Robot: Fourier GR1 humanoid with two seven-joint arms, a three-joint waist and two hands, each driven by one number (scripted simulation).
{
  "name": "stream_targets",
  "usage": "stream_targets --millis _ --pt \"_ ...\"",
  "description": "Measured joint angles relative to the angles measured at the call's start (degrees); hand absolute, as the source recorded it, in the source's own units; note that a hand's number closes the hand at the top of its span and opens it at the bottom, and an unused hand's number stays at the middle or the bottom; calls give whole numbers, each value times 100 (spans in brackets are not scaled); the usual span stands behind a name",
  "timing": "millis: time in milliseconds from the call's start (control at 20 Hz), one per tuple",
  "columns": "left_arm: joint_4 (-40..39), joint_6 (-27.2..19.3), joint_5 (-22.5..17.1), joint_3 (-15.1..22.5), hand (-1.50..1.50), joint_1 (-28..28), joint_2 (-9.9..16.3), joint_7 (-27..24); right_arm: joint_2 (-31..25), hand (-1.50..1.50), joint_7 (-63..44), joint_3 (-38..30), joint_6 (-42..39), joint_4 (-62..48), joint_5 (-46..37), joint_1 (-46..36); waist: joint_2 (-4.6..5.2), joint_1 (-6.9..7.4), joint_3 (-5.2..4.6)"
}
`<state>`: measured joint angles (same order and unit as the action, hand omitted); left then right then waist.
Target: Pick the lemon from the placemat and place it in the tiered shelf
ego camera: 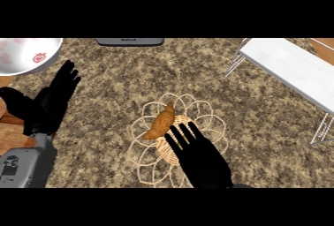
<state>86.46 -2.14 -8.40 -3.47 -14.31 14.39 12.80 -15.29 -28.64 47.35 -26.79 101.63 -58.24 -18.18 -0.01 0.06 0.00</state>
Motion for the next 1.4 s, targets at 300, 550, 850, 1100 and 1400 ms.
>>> stream_targets --millis 300,550,850,1100,1400 --pt "95 24 91 -28 0 28 -93 71 254 -150 522 -322 151 -565 -286 38 1 3 0" --pt "72 79 148 -79 0 84 -157 16 636 -150 846 -497 359 -1288 -587 -22 2 7 1" --pt "63 171 177 -139 0 48 -190 44 801 150 1223 -684 418 -1690 -839 67 -21 0 -6" --pt "-59 235 182 -220 0 4 -189 -51 796 150 1718 -637 780 -1939 -1173 -85 -26 3 -14" --pt "107 270 162 -295 0 96 -170 35 722 150 1950 -547 1179 -1584 -1385 471 -40 -18 -19"
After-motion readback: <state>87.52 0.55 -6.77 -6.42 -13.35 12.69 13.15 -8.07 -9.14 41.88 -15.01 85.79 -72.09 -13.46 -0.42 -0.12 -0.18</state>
